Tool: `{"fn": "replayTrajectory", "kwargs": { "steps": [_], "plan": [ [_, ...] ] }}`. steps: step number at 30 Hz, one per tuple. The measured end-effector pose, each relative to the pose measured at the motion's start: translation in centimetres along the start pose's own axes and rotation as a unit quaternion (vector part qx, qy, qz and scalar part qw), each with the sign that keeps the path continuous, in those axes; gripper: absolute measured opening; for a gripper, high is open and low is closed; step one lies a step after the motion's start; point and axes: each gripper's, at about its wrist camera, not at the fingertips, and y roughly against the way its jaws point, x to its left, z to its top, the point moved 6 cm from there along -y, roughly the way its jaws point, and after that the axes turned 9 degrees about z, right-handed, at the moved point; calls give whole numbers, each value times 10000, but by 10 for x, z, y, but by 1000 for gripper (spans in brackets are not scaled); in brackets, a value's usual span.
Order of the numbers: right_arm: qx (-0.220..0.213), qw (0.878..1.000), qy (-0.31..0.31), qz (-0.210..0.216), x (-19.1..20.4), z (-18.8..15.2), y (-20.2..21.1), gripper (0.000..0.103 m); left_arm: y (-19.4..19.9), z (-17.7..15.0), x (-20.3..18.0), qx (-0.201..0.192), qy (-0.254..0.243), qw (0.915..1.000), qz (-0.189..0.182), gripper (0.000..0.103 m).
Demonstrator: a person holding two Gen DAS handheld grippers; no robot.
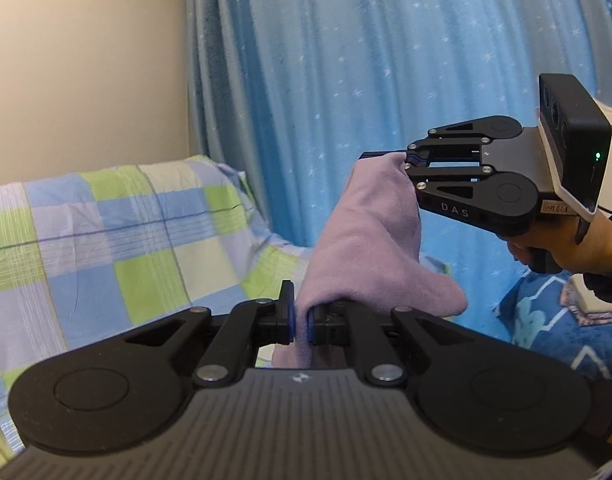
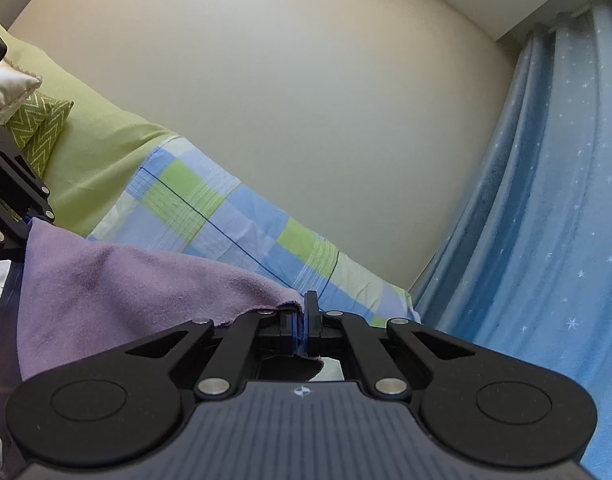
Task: Fold clothes
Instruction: 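Grasp the lilac T-shirt with both grippers and lift it up to shake it out, then lay the lilac T-shirt flat on the checked sheet and open both grippers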
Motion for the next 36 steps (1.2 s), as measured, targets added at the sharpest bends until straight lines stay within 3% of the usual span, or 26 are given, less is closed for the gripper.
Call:
{"fn": "replayTrajectory", "kwargs": {
  "steps": [3,5,7,10,15,17,18,20,22,23,26,29,31,36],
  "plan": [
    [-162,9995,213,-183,-3,27,24,0,17,9,-7,-124,26,9999,-97,5],
    [-215,9985,435,-265,-5,44,24,0,-6,-14,12,140,128,9998,45,5],
    [-174,9976,628,-236,-9,54,7,0,-35,-42,35,464,245,9984,222,6],
    [184,9968,770,92,-13,49,-61,0,-78,-85,69,949,419,9934,488,6],
    [1213,9844,510,1167,13,-19,-232,4,-149,-156,125,1749,706,9777,927,11],
    [1780,9694,0,1691,37,-67,-297,27,-176,-185,147,2065,819,9688,1100,19],
    [2010,9616,-337,1836,46,-90,-320,27,-190,-199,158,2221,875,9638,1186,24],
    [2302,9469,-1071,1971,57,-130,-346,27,-217,-227,180,2532,986,9528,1357,24],
    [2280,9388,-1575,2047,62,-156,-342,32,-236,-256,198,2805,991,9426,1514,24],
    [2282,9391,-1605,2008,63,-167,-334,34,-233,-268,200,2866,845,9416,1553,24],
    [2259,9389,-1719,1946,61,-199,-299,36,-226,-286,198,2929,514,9436,1457,31],
    [2210,9334,-1935,2061,64,-224,-255,40,-228,-286,192,2918,462,9483,1161,47],
    [2253,9353,-1640,2182,80,-234,-224,41,-234,-284,191,2905,578,9489,1090,50],
    [2329,9442,-83,2327,118,-247,-187,45,-255,-290,196,3056,877,9421,1068,49]
  ]
}}
